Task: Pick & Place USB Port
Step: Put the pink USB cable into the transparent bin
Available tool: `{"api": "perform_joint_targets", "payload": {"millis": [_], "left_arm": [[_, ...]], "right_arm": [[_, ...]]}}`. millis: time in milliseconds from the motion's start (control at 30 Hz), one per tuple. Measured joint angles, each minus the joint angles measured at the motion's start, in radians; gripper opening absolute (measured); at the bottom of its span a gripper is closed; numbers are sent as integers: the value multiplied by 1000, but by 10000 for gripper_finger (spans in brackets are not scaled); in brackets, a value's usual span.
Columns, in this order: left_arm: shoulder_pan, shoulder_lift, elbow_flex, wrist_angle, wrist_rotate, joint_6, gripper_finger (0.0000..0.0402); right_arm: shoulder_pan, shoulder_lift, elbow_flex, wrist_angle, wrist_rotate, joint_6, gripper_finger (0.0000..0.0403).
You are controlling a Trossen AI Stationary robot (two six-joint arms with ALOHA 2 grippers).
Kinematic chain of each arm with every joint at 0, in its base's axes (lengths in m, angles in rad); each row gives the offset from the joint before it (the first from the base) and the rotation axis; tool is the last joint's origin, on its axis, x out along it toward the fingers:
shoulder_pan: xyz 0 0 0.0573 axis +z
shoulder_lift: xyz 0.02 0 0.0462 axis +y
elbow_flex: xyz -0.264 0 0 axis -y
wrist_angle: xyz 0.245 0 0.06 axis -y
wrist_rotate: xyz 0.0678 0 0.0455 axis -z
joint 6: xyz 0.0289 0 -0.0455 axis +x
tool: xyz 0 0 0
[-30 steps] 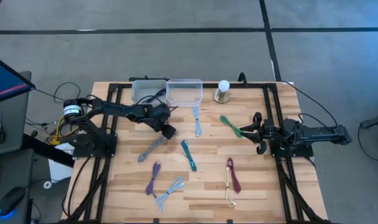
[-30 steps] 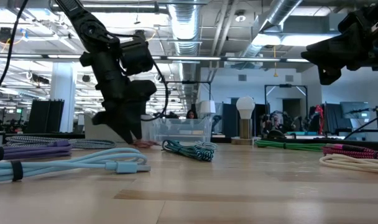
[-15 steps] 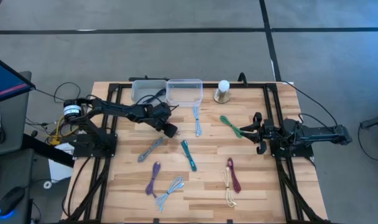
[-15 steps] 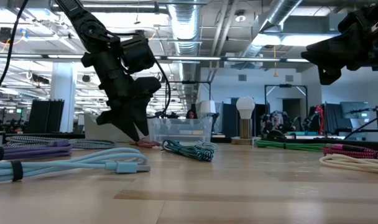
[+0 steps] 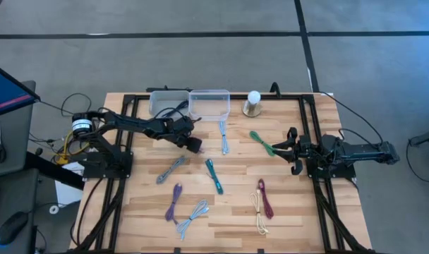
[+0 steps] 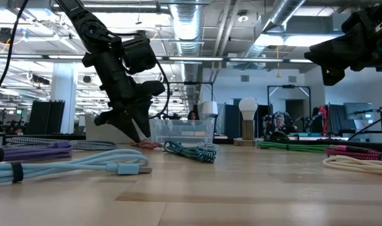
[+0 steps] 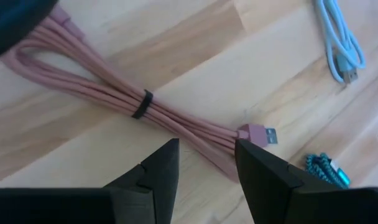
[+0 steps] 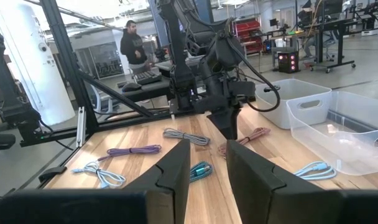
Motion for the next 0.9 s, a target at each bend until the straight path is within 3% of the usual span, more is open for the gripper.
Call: {"api": "perform_joint_targets", "payload": {"millis": [267,600,900], "left_arm": [[0,3,0,0,-1,-39,150],[3,110,7,27,-3,-21,102],[0,39,-4,43,-6,94,11]], "right_arm": [[0,0,0,0,0,0,98],[1,0,0,0,-3,0,98],[1,0,0,0,-6,-1,98]]}}
